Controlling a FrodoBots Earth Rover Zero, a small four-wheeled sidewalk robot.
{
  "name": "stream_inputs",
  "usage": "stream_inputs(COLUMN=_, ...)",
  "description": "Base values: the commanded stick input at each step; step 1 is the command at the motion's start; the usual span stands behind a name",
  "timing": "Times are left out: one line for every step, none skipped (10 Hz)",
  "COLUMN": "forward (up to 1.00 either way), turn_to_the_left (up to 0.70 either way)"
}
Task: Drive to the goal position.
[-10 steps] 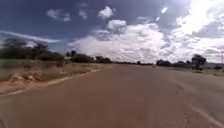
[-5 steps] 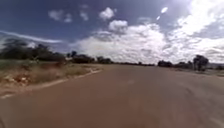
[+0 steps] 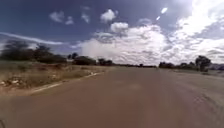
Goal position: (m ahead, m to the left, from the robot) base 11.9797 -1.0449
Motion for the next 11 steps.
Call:
stream_inputs(forward=1.00, turn_to_the_left=0.00)
stream_inputs(forward=1.00, turn_to_the_left=0.00)
stream_inputs(forward=1.00, turn_to_the_left=0.00)
stream_inputs(forward=1.00, turn_to_the_left=0.00)
stream_inputs(forward=1.00, turn_to_the_left=0.00)
stream_inputs(forward=1.00, turn_to_the_left=0.00)
stream_inputs(forward=1.00, turn_to_the_left=0.00)
stream_inputs(forward=1.00, turn_to_the_left=0.00)
stream_inputs(forward=1.00, turn_to_the_left=0.00)
stream_inputs(forward=1.00, turn_to_the_left=0.00)
stream_inputs(forward=1.00, turn_to_the_left=0.00)
